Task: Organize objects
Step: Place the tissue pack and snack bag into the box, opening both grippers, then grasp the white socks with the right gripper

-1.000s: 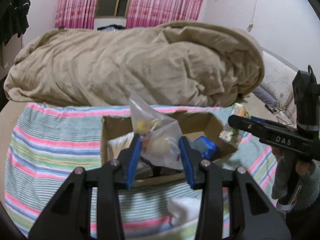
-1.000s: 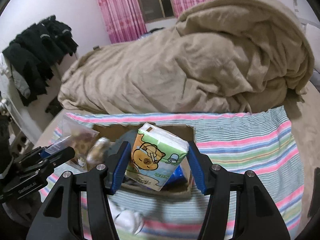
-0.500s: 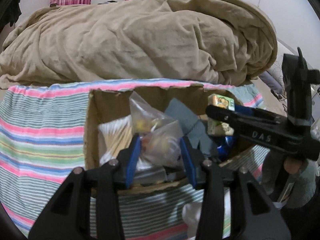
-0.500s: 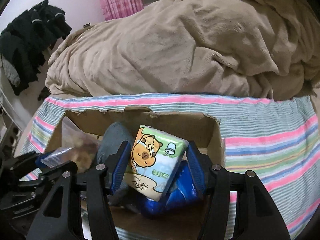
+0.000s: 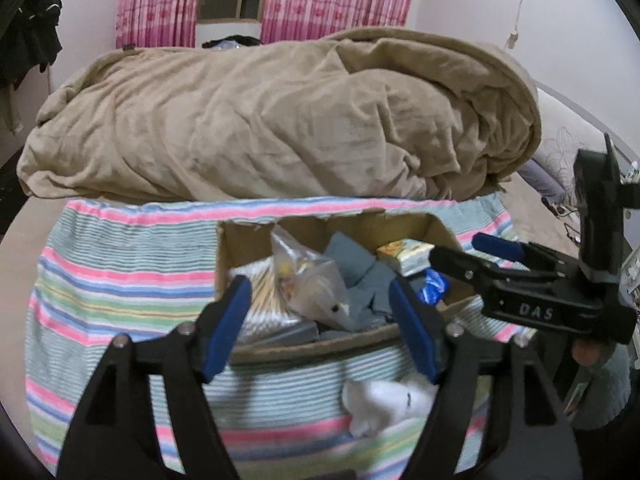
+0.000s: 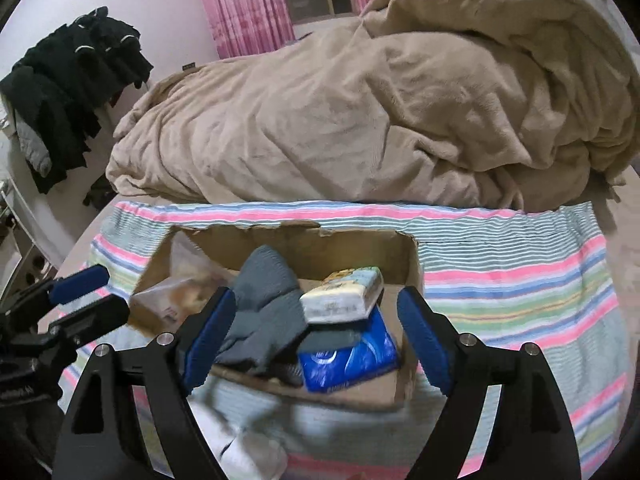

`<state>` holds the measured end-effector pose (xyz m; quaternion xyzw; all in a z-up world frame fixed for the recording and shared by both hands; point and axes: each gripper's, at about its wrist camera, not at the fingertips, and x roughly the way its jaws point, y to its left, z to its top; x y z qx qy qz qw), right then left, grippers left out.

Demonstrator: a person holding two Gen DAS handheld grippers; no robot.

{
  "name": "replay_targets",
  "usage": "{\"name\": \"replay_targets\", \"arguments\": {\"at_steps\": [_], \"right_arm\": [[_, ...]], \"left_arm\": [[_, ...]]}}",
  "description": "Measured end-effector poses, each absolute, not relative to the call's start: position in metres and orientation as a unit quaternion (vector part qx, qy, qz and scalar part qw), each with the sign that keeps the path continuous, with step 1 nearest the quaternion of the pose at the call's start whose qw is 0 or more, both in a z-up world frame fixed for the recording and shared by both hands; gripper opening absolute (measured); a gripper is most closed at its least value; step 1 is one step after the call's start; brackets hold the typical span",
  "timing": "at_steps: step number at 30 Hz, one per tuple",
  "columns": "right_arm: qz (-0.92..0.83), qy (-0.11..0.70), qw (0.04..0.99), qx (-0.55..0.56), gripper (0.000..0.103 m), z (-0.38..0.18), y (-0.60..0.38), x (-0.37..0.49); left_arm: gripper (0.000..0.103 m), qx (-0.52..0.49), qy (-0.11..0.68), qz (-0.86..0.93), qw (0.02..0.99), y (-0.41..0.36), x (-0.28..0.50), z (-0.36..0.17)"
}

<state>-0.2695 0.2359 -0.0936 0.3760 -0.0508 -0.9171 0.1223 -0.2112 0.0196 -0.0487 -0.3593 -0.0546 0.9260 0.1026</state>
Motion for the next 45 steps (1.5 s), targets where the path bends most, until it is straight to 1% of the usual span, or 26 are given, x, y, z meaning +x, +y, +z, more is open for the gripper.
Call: {"name": "replay_targets", "arguments": {"at_steps": [11,17,21,28,40,42,43,45], "right_arm": [[-0.921,-0.051,0.142,0.358,0.086,-0.054,0.229,-0.202],[-0.921,-0.056,0.152,0.354,0.086,-0.049,0.227,-0.167],[-0.915,-0.063,0.155,0.366,0.086,-0.061,0.227,-0.148],[-0.900,-0.073,0.161,0.399,0.085,-0.094,0.223,-0.140],[-0.886,-0.059,0.168,0.429,0.083,-0.147,0.209,-0.156],[-0.886,-0.055,0.168,0.428,0.080,-0.157,0.206,-0.163],[-0.884,-0.057,0.167,0.432,0.075,-0.162,0.205,-0.168],[-0.881,-0.061,0.164,0.439,0.070,-0.170,0.204,-0.176]], "left_arm": [[0.076,-0.348,-0.083,0.929,0.099,0.009,-0.143,-0.027],[0.076,-0.347,-0.088,0.929,0.096,0.006,-0.112,-0.029],[0.076,-0.358,-0.087,0.925,0.096,0.006,-0.096,-0.040],[0.076,-0.386,-0.092,0.914,0.082,0.001,-0.085,-0.071],[0.076,-0.425,-0.085,0.898,0.070,-0.001,-0.102,-0.119],[0.076,-0.431,-0.084,0.896,0.069,-0.002,-0.105,-0.125],[0.076,-0.434,-0.084,0.894,0.070,-0.002,-0.106,-0.127],[0.076,-0.439,-0.085,0.892,0.068,-0.002,-0.111,-0.133]]}}
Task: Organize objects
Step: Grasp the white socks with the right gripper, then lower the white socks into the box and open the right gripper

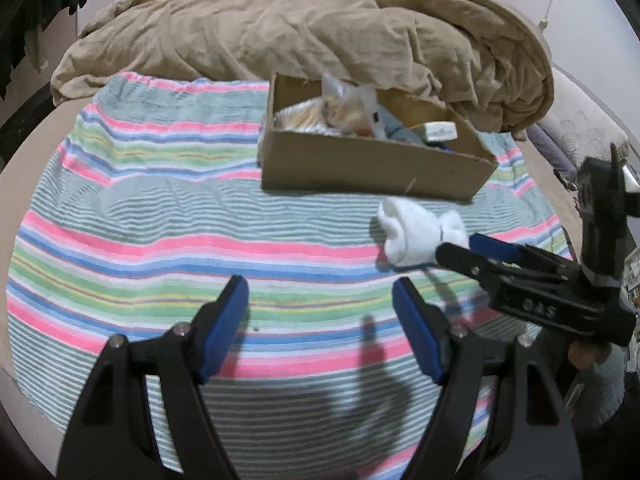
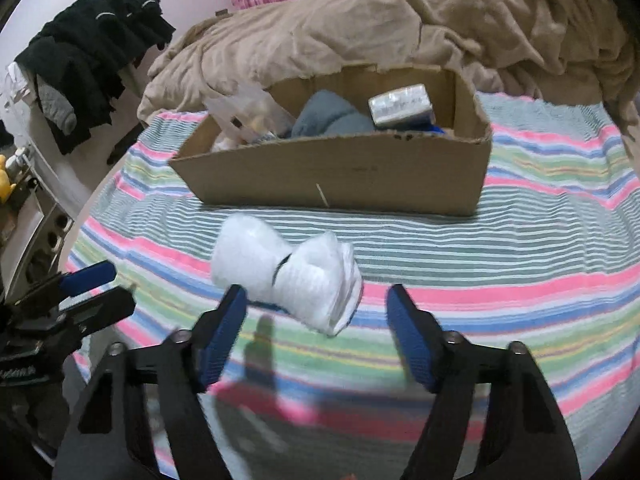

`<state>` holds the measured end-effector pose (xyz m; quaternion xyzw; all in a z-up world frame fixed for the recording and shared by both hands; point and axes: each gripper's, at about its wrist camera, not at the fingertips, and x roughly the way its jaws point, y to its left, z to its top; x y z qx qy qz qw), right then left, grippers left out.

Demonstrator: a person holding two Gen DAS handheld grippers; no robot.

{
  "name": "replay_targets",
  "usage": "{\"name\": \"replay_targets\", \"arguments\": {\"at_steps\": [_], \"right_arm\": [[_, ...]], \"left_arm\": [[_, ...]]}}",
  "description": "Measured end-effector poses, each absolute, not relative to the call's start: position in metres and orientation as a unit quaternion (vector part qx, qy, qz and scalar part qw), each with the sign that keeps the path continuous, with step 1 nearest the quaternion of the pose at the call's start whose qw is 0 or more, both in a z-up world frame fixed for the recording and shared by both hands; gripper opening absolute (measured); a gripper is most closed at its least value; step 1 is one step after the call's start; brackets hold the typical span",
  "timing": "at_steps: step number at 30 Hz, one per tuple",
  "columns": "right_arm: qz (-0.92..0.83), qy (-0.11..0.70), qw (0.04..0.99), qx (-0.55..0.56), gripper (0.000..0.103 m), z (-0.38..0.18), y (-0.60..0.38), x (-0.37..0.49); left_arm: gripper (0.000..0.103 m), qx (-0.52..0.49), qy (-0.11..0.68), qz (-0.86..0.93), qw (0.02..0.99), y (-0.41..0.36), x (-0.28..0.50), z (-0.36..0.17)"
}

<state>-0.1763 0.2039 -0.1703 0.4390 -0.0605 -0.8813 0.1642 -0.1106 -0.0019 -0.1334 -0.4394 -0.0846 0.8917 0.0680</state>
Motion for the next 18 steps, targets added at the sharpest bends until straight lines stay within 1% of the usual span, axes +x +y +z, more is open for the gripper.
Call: {"name": "replay_targets", "arguments": {"at_steps": [8,9,11,13,18], "right_arm": [[-0.880,-0.074,0.185,0.432,0.068,-0.182,0.193,-0.193],[-0.879,-0.079,0.186,0.432,0.063,-0.183,0.193,-0.194],[-0.873,-0.096,0.204,0.433,0.046,-0.185,0.192,-0.194],[-0.873,-0.093,0.206,0.432,0.041,-0.184,0.189,-0.194],[-0.876,-0.090,0.210,0.425,0.038,-0.173,0.190,-0.185]], "left_arm": [[0.076,-0.460,-0.085,0.882,0.063,-0.003,-0.123,-0.156],[0.076,-0.460,-0.085,0.881,0.063,-0.003,-0.124,-0.158],[0.076,-0.460,-0.081,0.882,0.062,-0.001,-0.123,-0.159],[0.076,-0.460,-0.081,0.882,0.063,-0.002,-0.122,-0.158],[0.076,-0.455,-0.085,0.884,0.065,-0.002,-0.115,-0.148]]}}
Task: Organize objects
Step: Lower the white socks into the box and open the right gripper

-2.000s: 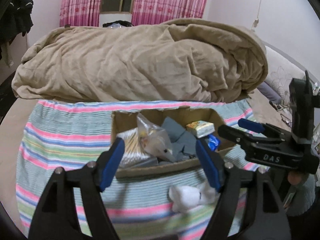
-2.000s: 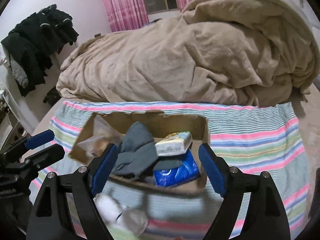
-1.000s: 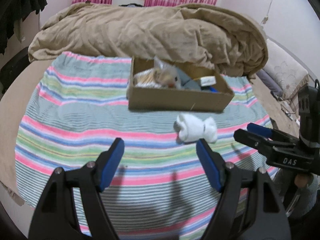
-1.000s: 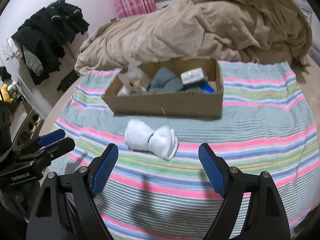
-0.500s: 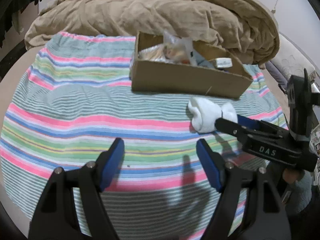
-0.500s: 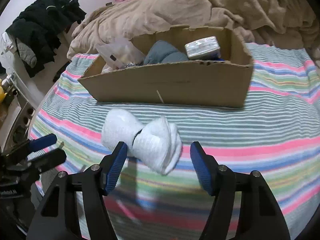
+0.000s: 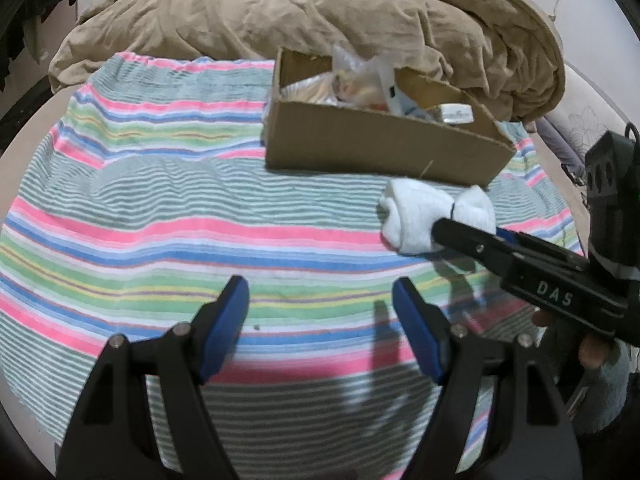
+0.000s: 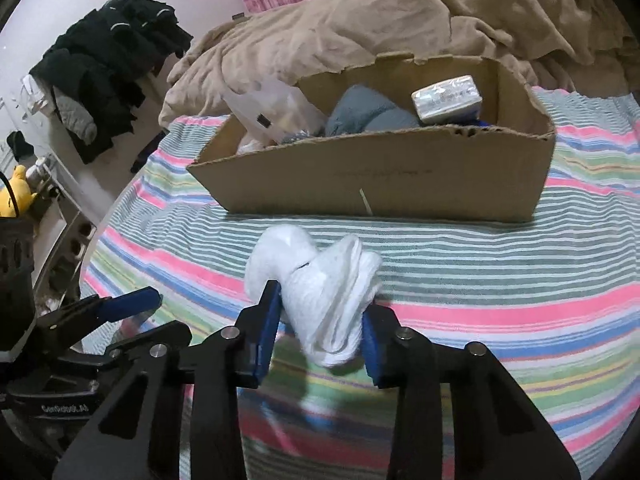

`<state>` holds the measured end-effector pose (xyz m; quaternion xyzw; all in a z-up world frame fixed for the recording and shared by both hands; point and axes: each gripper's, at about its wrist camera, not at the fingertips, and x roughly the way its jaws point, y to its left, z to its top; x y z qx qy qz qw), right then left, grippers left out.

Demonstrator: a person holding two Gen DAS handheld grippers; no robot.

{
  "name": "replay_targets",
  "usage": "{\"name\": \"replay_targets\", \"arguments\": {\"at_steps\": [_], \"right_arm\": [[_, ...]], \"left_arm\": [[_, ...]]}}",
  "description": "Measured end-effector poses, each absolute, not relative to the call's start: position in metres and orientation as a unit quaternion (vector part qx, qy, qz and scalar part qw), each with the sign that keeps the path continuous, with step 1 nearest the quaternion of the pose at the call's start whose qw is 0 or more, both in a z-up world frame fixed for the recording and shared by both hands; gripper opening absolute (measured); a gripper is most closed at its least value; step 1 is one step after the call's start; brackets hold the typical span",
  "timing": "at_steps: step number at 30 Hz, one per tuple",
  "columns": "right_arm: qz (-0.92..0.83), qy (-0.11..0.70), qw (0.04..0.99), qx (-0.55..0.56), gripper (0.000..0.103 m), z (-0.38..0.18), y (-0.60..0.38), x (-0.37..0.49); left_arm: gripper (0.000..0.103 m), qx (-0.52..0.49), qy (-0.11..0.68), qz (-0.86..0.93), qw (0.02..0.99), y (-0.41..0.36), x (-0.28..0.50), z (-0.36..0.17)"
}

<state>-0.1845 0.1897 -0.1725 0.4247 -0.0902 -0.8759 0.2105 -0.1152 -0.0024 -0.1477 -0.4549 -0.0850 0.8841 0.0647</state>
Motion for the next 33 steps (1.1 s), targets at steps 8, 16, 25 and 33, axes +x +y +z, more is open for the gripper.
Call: {"name": "replay_targets", "arguments": {"at_steps": [8,16,25,33], "right_arm": [[-0.890,-0.080,0.202,0.401,0.037,-0.136,0.205,-0.165],[-0.910,-0.074,0.183,0.364,0.037,-0.094,0.227,-0.173],[-0.917,-0.057,0.172,0.355,0.037,-0.077,0.234,-0.196],[-0.906,-0.047,0.145,0.394,0.037,-0.100,0.237,-0.235]], "left_arm": [[0.076,-0.430,-0.082,0.896,0.077,0.004,-0.106,-0.112],[0.076,-0.399,-0.068,0.911,0.080,0.009,-0.114,-0.080],[0.076,-0.379,-0.051,0.921,0.074,0.013,-0.145,-0.062],[0.076,-0.388,-0.042,0.918,0.070,0.019,-0.182,-0.072]]}}
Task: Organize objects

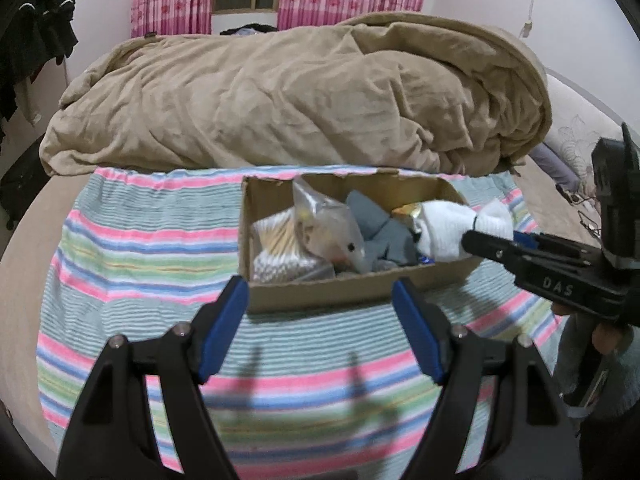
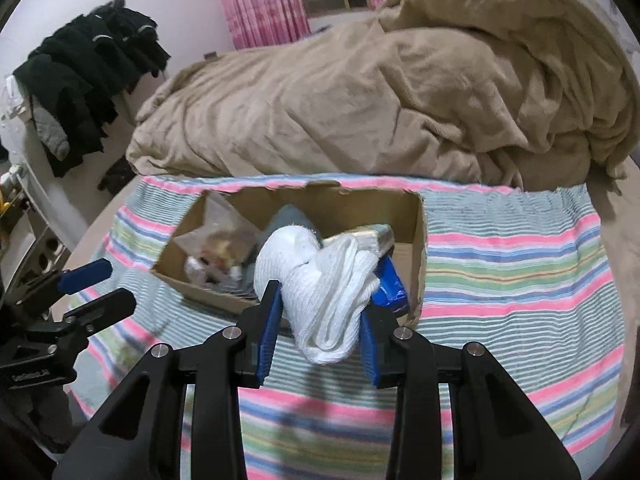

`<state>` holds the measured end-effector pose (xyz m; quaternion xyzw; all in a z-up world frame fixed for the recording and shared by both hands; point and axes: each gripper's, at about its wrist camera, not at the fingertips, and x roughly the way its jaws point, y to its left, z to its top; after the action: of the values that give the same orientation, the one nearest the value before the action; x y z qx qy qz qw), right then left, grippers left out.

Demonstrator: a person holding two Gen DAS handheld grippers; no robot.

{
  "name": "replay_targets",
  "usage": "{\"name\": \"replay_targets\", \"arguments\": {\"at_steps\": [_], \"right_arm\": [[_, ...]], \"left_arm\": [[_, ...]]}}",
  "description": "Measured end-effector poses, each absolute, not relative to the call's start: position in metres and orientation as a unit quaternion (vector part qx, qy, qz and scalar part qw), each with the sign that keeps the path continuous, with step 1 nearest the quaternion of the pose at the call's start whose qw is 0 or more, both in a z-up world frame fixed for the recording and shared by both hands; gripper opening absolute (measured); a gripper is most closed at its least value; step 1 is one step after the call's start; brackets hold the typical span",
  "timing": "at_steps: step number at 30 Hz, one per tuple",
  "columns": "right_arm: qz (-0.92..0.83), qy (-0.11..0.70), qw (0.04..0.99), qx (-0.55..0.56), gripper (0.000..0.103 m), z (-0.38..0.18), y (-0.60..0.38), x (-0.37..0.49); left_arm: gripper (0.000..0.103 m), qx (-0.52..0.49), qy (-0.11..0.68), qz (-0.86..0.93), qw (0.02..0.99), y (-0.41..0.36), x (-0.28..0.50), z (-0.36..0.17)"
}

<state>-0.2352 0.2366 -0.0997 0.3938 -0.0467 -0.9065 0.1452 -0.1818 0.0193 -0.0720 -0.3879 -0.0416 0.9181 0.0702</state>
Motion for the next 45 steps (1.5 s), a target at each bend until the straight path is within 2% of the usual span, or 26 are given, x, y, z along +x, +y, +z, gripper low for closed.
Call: {"name": "replay_targets", "arguments": {"at_steps": [8,17,20,22,24,40,41,43,44,45], "right_arm": [[-0.893,-0.038,0.135,0.427,0.037,-0.130,0.240,-0.260],[-0.893,-0.043,0.125,0.431,0.039,-0.135,0.243,-0.265],[-0.895,-0.047,0.120,0.428,0.048,-0.133,0.243,-0.263],[-0.896,-0.051,0.124,0.424,0.063,-0.130,0.241,-0.260],[-0.899,-0.045,0.126,0.417,0.074,-0.124,0.237,-0.253],[-0.910,-0.046,0.114,0.395,0.075,-0.085,0.224,-0.177],[-0.912,-0.048,0.111,0.393,0.075,-0.082,0.223,-0.171],[-0.915,-0.050,0.105,0.386,0.082,-0.077,0.222,-0.156],[-0.917,-0.050,0.103,0.383,0.084,-0.074,0.221,-0.149],[-0.918,-0.048,0.100,0.380,0.084,-0.070,0.220,-0.140]], "left_arm": [[0.076,-0.402,-0.043,0.912,0.069,0.022,-0.200,-0.090],[0.076,-0.414,-0.041,0.907,0.063,0.021,-0.202,-0.099],[0.076,-0.414,-0.039,0.907,0.062,0.020,-0.197,-0.095],[0.076,-0.412,-0.039,0.908,0.060,0.019,-0.191,-0.092],[0.076,-0.409,-0.040,0.910,0.059,0.017,-0.185,-0.087],[0.076,-0.393,-0.043,0.918,0.046,0.010,-0.101,-0.053],[0.076,-0.393,-0.043,0.918,0.044,0.010,-0.097,-0.052],[0.076,-0.394,-0.044,0.917,0.042,0.008,-0.087,-0.050],[0.079,-0.393,-0.045,0.918,0.040,0.008,-0.081,-0.049],[0.087,-0.391,-0.045,0.919,0.040,0.007,-0.077,-0.048]]}}
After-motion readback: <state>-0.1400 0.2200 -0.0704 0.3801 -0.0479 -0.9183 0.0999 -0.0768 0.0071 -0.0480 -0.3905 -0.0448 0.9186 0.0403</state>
